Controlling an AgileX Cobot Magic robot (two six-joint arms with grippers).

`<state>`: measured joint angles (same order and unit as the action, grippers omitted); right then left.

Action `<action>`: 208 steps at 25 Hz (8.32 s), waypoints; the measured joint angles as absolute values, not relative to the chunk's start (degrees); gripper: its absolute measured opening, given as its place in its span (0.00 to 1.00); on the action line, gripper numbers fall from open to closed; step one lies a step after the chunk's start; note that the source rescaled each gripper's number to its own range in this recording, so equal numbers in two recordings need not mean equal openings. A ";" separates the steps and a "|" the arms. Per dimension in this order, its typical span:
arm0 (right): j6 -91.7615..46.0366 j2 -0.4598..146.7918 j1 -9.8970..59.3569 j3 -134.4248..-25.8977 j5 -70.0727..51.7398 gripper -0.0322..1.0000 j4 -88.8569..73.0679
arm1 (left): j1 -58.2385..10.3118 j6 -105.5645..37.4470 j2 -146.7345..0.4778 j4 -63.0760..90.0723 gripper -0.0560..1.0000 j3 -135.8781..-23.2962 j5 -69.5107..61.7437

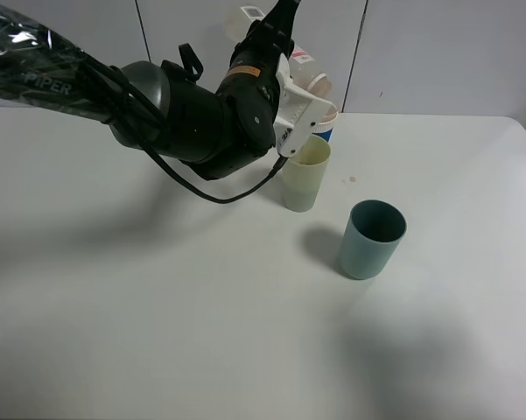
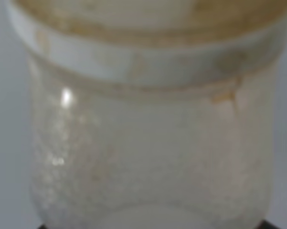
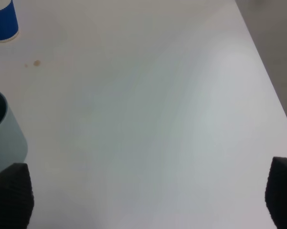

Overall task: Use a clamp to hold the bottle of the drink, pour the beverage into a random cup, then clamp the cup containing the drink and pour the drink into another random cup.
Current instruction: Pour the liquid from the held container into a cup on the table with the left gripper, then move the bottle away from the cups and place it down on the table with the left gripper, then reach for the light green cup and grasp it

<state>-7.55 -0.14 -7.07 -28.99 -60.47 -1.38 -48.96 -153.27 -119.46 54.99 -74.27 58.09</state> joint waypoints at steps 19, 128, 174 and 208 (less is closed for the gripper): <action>-7.55 -0.14 -7.07 -28.99 -60.47 0.92 -1.38 | -48.96 -146.49 -119.46 66.21 0.08 -74.27 47.05; -7.55 -0.14 -7.07 -28.99 -60.47 0.92 -1.38 | -5.73 4.07 -111.25 -23.93 0.79 -19.63 68.22; -7.55 -0.14 -7.07 -28.99 -60.47 0.92 -1.38 | -5.73 19.56 -48.99 -9.93 0.99 -7.65 52.51; -7.55 -0.14 -7.07 -28.99 -60.47 0.92 -1.38 | -5.73 8.20 -9.00 -7.13 1.00 -37.24 -49.34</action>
